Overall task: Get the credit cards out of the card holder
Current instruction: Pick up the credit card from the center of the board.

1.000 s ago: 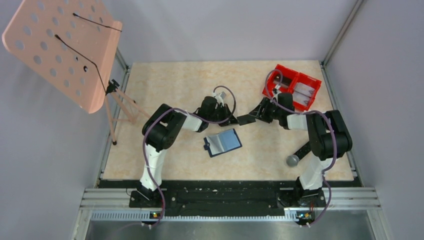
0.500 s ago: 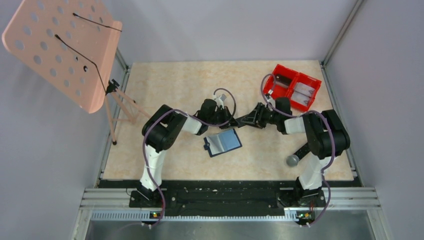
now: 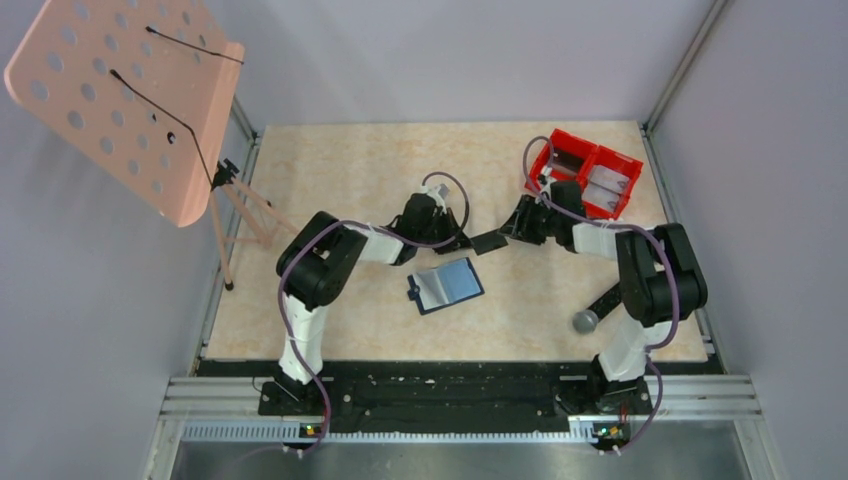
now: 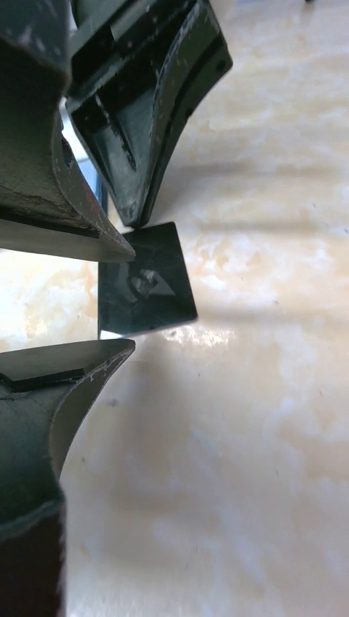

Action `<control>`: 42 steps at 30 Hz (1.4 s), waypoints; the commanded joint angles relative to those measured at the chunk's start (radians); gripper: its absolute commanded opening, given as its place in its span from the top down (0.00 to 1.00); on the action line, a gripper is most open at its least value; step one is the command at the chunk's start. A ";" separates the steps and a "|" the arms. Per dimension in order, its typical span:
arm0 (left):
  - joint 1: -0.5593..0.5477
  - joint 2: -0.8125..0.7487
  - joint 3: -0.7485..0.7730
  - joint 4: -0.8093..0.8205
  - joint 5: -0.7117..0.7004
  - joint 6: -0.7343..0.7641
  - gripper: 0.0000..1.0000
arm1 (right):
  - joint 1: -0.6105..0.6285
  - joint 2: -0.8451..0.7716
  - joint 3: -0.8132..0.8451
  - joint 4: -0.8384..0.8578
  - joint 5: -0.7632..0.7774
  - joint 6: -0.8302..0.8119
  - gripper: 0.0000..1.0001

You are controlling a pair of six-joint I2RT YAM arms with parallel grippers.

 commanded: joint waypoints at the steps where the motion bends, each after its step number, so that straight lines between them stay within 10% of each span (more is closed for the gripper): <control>1: -0.001 -0.003 0.068 -0.185 -0.140 0.051 1.00 | 0.007 0.005 0.058 -0.078 0.098 -0.074 0.56; 16: -0.014 0.023 0.117 -0.357 -0.173 0.017 1.00 | 0.051 0.056 0.072 -0.105 0.077 -0.021 0.55; 42: -0.009 -0.062 0.015 -0.288 -0.090 -0.036 1.00 | 0.049 0.073 -0.044 0.315 -0.231 0.304 0.56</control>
